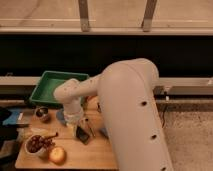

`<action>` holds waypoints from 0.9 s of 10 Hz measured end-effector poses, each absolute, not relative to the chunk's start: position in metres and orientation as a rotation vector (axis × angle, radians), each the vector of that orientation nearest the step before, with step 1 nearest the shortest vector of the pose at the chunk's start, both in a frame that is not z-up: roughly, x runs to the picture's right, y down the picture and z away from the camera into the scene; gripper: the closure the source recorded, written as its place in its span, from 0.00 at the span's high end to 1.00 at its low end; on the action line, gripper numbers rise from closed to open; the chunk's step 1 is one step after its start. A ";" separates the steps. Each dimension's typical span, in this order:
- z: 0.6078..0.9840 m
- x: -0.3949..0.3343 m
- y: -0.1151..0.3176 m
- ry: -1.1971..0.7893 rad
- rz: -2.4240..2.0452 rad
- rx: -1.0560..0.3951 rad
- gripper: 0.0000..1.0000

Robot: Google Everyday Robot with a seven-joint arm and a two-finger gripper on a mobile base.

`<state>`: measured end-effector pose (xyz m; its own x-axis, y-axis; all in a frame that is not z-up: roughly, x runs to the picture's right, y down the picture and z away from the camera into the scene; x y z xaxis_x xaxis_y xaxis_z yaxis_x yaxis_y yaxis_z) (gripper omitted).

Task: Wipe table surface with eraser

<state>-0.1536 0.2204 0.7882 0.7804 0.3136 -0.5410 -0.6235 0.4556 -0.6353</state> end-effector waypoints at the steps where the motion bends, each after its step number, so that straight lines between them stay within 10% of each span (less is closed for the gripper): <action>1: 0.784 -0.169 0.225 0.359 0.560 -0.933 0.19; 9: 0.768 -0.103 0.267 0.424 0.653 -0.974 0.19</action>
